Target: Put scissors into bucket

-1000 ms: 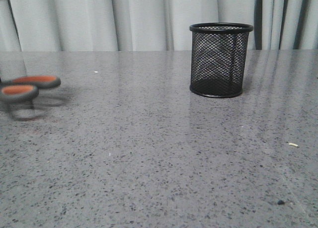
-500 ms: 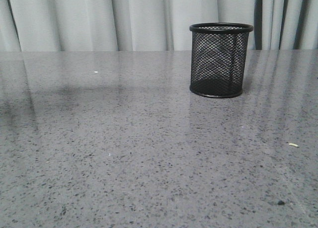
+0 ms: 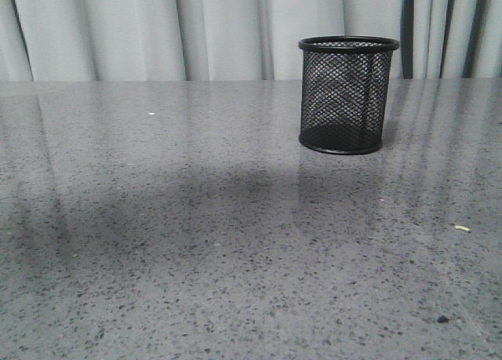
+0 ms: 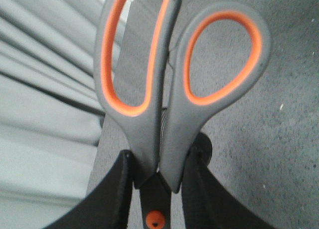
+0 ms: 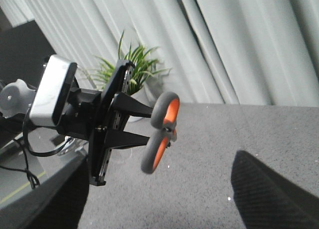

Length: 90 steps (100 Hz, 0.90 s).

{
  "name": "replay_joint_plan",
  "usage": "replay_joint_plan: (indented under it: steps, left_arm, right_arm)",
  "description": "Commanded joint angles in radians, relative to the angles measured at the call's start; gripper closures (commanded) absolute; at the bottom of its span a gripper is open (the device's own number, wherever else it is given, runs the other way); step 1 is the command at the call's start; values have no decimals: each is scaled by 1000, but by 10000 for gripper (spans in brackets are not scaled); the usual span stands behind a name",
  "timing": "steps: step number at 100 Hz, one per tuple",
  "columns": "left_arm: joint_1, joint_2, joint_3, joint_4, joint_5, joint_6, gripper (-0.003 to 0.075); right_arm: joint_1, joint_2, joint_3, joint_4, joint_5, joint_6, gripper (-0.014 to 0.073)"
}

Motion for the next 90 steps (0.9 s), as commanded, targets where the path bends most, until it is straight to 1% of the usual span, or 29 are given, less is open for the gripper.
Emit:
replay_joint_plan:
  steps: [1,11,32,43,55,62,90]
  left_arm:
    - [-41,-19,-25,-54,-112,-3,739]
    - [-59,-19,-25,-54,-147,-3,739]
    - [-61,-19,-25,-54,-153,-3,739]
    - [-61,-19,-25,-54,-169,-3,739]
    - [-61,-19,-25,-51,-200,-3,739]
    - [-61,-19,-25,-38,-221,-3,739]
    - [-61,-19,-25,-32,-250,-3,739]
  right_arm:
    - [3,71,-72,19,14,-16,57]
    - [3,124,-111,9,19,-16,57]
    - [3,208,-182,-9,56,-7,57]
    - [10,241,-224,-62,60,15,57]
    - [52,281,-283,-169,56,59,57]
    - [75,306,-315,-208,56,82,57]
    - [157,386,-399,-226,24,104,57]
